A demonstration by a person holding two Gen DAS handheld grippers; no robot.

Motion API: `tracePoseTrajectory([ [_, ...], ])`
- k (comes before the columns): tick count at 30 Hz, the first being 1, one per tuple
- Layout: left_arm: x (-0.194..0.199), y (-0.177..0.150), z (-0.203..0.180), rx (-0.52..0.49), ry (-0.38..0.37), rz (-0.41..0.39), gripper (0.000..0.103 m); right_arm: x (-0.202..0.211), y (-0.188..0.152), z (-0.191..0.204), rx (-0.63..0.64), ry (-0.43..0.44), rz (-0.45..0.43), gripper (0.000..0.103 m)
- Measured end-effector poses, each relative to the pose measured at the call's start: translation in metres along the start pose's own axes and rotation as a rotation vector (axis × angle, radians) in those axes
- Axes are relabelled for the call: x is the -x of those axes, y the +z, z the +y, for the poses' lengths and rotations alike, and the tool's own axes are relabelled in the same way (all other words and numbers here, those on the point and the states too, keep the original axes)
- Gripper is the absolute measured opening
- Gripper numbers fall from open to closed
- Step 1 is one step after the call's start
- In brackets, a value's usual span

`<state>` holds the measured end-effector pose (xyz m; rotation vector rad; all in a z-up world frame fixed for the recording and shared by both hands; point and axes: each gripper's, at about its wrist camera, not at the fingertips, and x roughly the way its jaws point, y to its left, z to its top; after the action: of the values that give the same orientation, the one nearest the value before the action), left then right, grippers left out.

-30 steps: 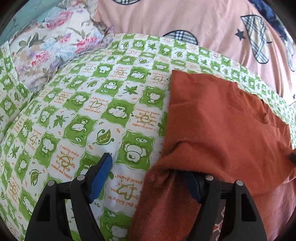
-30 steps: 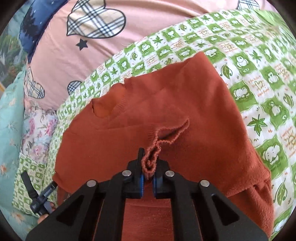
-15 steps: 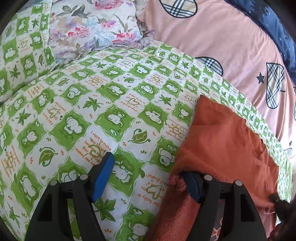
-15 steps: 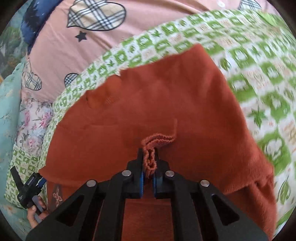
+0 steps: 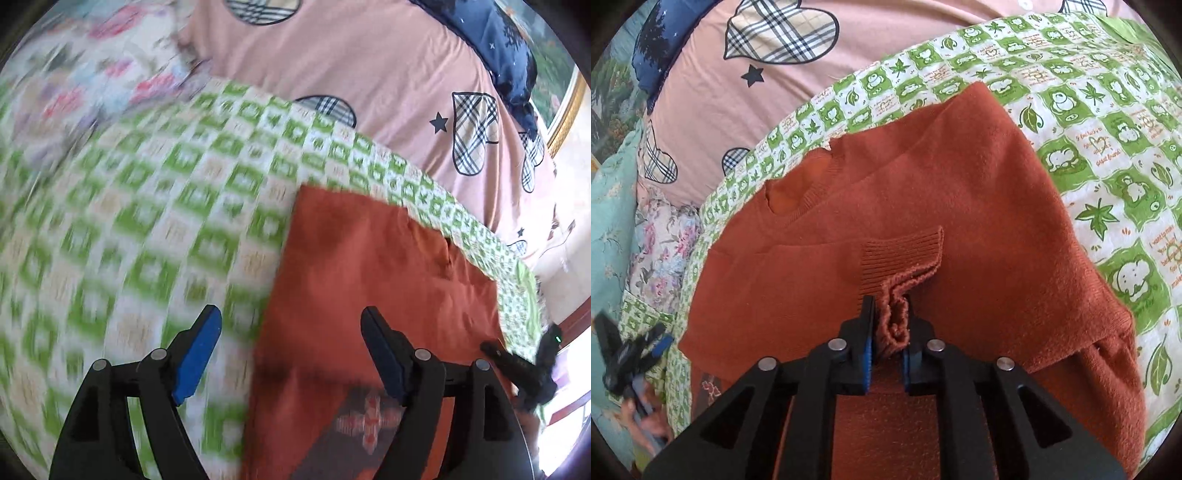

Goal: Fold small clothes

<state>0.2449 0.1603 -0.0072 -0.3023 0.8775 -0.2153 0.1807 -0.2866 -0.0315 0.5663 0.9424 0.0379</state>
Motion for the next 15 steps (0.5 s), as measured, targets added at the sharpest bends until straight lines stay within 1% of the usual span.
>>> tracePoseTrajectory([
  [1,-0.011,0.012,-0.004,-0.022,0.010,0.016,0.081,0.000,0.000,0.000,-0.002,0.000,0.001,0.013],
  [2,-0.026,0.024,-0.007,-0.042,0.038,0.037,0.081,-0.002,0.001,0.000,-0.001,-0.001,0.003,0.013],
  [3,-0.046,0.035,-0.011,-0.073,0.095,0.068,0.081,-0.004,0.002,0.002,0.006,-0.008,0.009,0.013],
  [5,-0.076,0.046,-0.019,-0.125,0.177,0.118,0.078,-0.006,0.006,0.007,0.026,-0.018,0.021,0.012],
  [6,-0.087,0.048,-0.021,-0.144,0.200,0.136,0.078,-0.004,0.010,0.013,0.043,-0.011,0.012,0.008],
  [7,-0.096,0.048,-0.024,-0.166,0.226,0.148,0.079,0.007,0.016,0.022,0.075,0.017,-0.029,0.008],
  [8,-0.102,0.047,-0.026,-0.186,0.268,0.152,0.079,0.017,0.021,0.028,0.096,0.040,-0.073,0.008],
  [9,-0.110,0.045,-0.026,-0.203,0.321,0.155,0.080,0.039,0.027,0.038,0.132,0.087,-0.168,0.008],
  [10,-0.112,0.043,-0.025,-0.204,0.324,0.151,0.080,0.054,0.029,0.044,0.161,0.107,-0.233,0.008],
  [11,-0.112,0.042,-0.023,-0.193,0.320,0.137,0.081,0.062,0.030,0.047,0.181,0.098,-0.266,0.008],
  [12,-0.110,0.040,-0.019,-0.165,0.314,0.113,0.083,0.066,0.031,0.046,0.189,0.076,-0.278,0.008],
  [15,-0.107,0.035,-0.011,-0.110,0.309,0.093,0.085,0.040,0.027,0.026,0.165,-0.036,-0.169,0.008],
])
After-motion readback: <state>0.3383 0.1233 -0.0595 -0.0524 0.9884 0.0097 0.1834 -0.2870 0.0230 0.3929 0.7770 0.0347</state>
